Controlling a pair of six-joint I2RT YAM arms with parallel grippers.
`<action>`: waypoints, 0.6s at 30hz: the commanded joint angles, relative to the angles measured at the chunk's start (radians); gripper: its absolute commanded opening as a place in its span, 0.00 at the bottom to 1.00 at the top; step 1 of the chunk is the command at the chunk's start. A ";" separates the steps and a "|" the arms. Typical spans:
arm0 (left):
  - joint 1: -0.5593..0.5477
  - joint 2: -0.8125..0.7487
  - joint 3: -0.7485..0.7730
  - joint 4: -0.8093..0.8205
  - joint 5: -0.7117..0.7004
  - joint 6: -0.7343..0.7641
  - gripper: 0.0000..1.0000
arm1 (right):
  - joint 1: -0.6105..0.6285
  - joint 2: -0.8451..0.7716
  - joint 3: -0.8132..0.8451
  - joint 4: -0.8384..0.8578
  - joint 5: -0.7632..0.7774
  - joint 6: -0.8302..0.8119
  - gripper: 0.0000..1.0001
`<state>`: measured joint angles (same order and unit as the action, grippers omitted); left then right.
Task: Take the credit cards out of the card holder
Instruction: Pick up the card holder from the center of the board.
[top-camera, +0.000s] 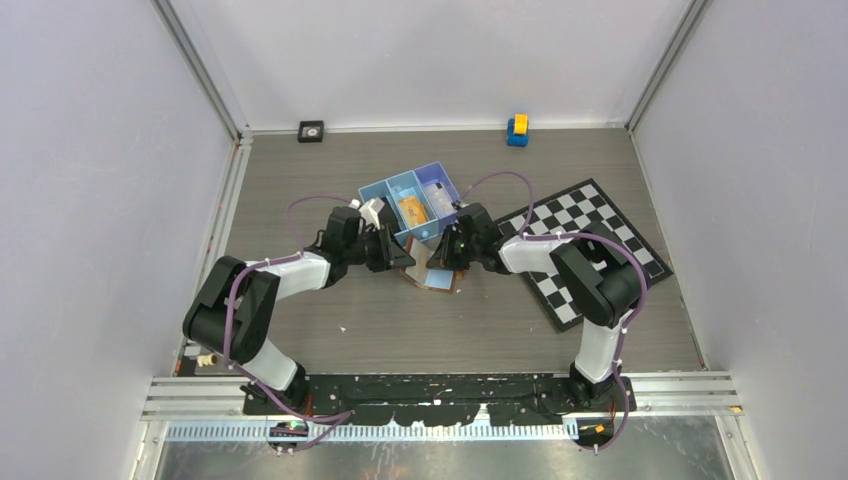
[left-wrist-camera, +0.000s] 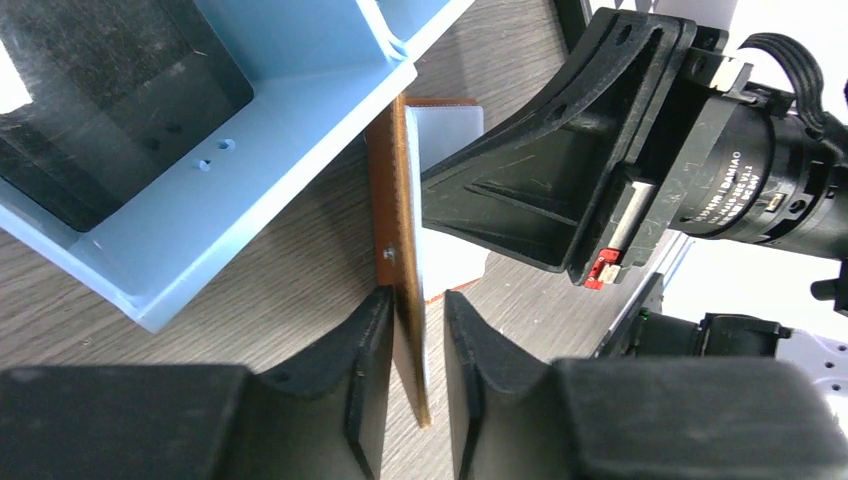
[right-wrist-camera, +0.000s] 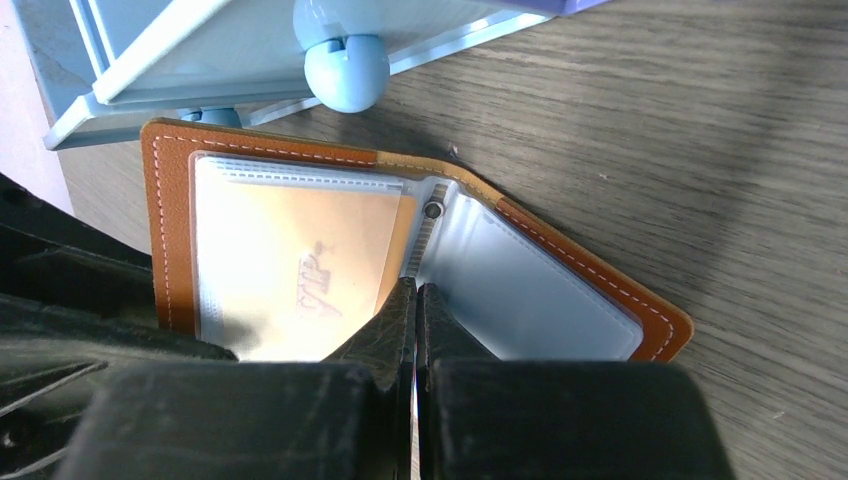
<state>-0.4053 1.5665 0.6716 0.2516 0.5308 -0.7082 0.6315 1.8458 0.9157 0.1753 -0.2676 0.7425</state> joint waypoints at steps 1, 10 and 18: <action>0.006 -0.039 -0.007 0.063 0.049 -0.022 0.30 | 0.005 -0.001 0.032 -0.017 0.021 -0.017 0.01; 0.006 -0.034 -0.004 0.065 0.054 -0.026 0.19 | 0.004 0.009 0.039 -0.021 0.012 -0.017 0.01; 0.006 -0.034 -0.009 0.089 0.073 -0.034 0.20 | 0.004 0.013 0.043 -0.026 0.009 -0.017 0.00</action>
<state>-0.4034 1.5639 0.6689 0.2813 0.5671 -0.7315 0.6315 1.8465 0.9268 0.1532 -0.2680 0.7391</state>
